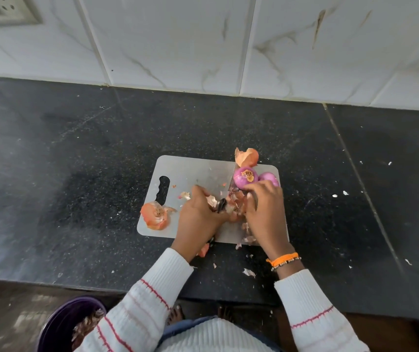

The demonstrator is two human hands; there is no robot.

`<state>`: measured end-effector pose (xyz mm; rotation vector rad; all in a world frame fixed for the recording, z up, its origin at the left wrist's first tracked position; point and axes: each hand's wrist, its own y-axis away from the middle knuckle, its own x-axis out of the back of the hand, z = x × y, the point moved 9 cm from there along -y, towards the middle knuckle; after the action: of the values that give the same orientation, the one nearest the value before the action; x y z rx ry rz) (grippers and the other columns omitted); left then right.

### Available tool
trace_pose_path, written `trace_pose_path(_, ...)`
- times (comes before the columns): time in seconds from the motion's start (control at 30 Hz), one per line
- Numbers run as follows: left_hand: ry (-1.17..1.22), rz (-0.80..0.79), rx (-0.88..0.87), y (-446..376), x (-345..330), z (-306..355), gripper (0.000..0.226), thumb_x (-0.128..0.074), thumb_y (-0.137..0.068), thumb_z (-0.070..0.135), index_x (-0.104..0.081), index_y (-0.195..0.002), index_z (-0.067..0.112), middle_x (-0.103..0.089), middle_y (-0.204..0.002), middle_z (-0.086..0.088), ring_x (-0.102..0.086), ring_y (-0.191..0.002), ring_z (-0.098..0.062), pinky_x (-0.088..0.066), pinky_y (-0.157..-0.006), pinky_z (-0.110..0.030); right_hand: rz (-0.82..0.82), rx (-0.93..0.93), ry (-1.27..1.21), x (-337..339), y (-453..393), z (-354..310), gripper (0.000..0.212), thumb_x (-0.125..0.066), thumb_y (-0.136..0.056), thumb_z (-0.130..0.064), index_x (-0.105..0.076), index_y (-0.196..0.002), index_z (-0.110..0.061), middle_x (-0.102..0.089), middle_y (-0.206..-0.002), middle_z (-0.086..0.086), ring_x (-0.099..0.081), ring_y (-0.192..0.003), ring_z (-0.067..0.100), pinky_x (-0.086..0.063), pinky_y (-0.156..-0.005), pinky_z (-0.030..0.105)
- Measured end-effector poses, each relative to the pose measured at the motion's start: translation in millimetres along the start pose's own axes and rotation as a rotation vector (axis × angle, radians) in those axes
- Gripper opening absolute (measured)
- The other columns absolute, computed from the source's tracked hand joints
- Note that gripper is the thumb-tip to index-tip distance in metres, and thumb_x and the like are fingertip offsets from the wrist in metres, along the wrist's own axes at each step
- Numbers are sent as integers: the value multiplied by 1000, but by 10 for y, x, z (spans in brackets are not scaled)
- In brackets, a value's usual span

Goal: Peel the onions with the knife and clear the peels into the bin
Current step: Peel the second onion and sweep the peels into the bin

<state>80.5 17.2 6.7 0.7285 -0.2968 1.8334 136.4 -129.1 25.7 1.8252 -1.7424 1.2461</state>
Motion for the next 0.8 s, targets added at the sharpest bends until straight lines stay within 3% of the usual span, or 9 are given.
trace_pose_path(0.07, 64, -7, 32, -20, 85, -36, 47, -76, -74, 31, -42, -104, 18, -61, -79, 1, -59, -72, -16, -43, -56, -18, 57, -14, 68, 75, -137, 4, 25, -58, -87, -6, -60, -111, -11, -54, -112, 8, -45, -105, 27, -45, -89, 43)
trace_pose_path(0.17, 154, -12, 71, -38, 182, -80, 43, -74, -76, 26, -43, -104, 22, -64, -83, 1, -64, -76, -17, -54, -72, -40, -57, -21, 171, -82, -344, 47, 45, -65, -85, -19, -50, -128, -15, -52, -123, 9, -40, -112, 28, -42, -93, 40)
trace_pose_path(0.33, 242, 1, 94, -20, 281, -86, 42, -73, -78, 24, -42, -106, 24, -65, -84, 2, -64, -76, -15, -56, -74, -38, -155, 53, 313, -267, -451, 24, 49, -68, -83, -23, -50, -128, -19, -57, -120, 8, -41, -106, 27, -36, -85, 35)
trace_pose_path(0.53, 281, -8, 90, 24, 235, -122, 41, -73, -77, 22, -42, -103, 25, -66, -84, 2, -66, -74, -19, -56, -75, -45, -83, 61, 173, 20, -224, -73, 54, -71, -80, -18, -49, -130, -20, -53, -124, 2, -38, -109, 25, -32, -87, 35)
trace_pose_path(0.63, 284, -18, 61, 61, 185, -89, 40, -73, -77, 21, -43, -102, 24, -67, -84, 2, -63, -72, -15, -54, -72, -40, -66, 8, 206, 200, 68, 55, 55, -72, -76, -10, -51, -126, -19, -54, -120, 4, -36, -100, 24, -25, -81, 28)
trace_pose_path(0.8, 303, -44, 28, 94, 105, -45, 37, -71, -79, 20, -42, -101, 23, -67, -86, 1, -56, -64, -8, -39, -58, -22, -125, -103, 254, 146, 307, 322, 55, -65, -80, -6, -46, -131, -17, -52, -120, 9, -33, -101, 25, -26, -83, 28)
